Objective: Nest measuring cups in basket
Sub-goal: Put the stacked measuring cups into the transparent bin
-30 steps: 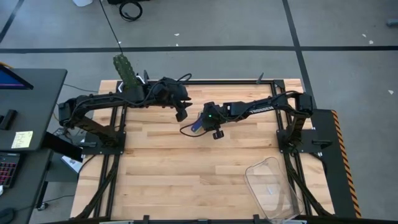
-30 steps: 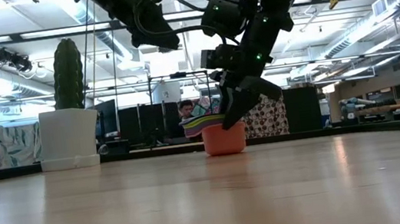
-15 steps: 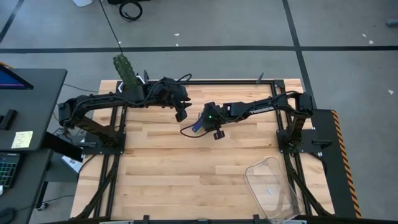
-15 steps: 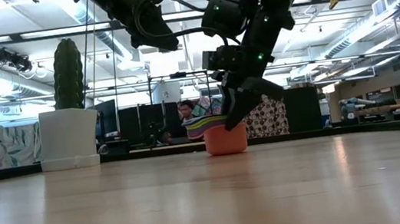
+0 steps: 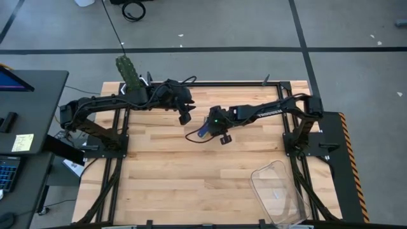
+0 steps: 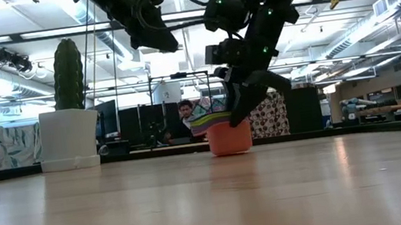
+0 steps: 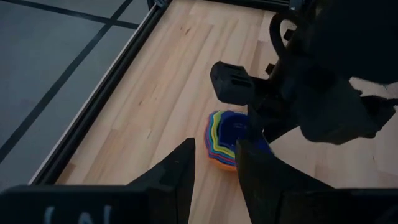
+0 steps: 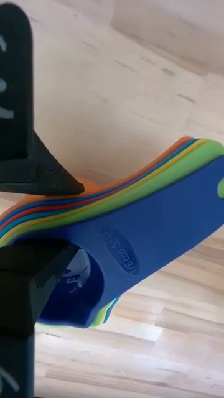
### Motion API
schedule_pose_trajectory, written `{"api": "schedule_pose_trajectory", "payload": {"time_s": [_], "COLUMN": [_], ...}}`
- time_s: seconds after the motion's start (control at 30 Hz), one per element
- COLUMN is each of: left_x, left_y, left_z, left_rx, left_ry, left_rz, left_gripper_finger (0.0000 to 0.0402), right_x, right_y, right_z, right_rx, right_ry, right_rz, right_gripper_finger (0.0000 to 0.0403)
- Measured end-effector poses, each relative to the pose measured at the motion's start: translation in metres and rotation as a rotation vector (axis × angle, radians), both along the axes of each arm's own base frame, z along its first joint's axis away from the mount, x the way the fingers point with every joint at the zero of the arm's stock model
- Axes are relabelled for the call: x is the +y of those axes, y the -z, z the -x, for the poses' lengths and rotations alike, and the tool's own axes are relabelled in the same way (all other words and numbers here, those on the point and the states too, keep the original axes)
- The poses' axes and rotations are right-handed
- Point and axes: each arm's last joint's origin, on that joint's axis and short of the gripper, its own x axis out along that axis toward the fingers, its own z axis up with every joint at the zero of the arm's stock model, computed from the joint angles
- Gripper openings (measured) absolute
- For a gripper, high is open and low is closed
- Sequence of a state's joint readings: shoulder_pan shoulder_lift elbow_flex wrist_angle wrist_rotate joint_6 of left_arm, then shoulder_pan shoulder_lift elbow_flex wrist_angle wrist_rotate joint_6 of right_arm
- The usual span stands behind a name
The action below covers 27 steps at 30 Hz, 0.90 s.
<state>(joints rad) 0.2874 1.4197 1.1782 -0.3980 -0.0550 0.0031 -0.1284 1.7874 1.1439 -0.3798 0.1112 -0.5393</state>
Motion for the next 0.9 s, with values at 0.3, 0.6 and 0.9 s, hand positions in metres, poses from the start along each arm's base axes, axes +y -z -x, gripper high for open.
{"api": "schedule_pose_trajectory", "payload": {"time_s": [0.3,0.6,0.9], "left_x": [0.0,0.0,0.0], "left_y": [0.0,0.0,0.0], "left_z": [0.0,0.0,0.0], "left_rx": [0.004,0.006,0.006], "left_ry": [0.004,0.005,0.005], "left_rz": [-0.004,-0.006,-0.006], "left_gripper_finger": [0.0121,0.0121,0.0121], "right_x": [0.003,0.014,0.031], "right_y": [-0.022,-0.053,-0.086], "right_z": [0.012,0.031,0.056], "right_rx": [-0.011,-0.031,-0.077], "right_ry": [0.008,-0.016,-0.021], "right_rz": [-0.008,-0.006,-0.031], "right_gripper_finger": [0.0099,0.0098,0.0098]}}
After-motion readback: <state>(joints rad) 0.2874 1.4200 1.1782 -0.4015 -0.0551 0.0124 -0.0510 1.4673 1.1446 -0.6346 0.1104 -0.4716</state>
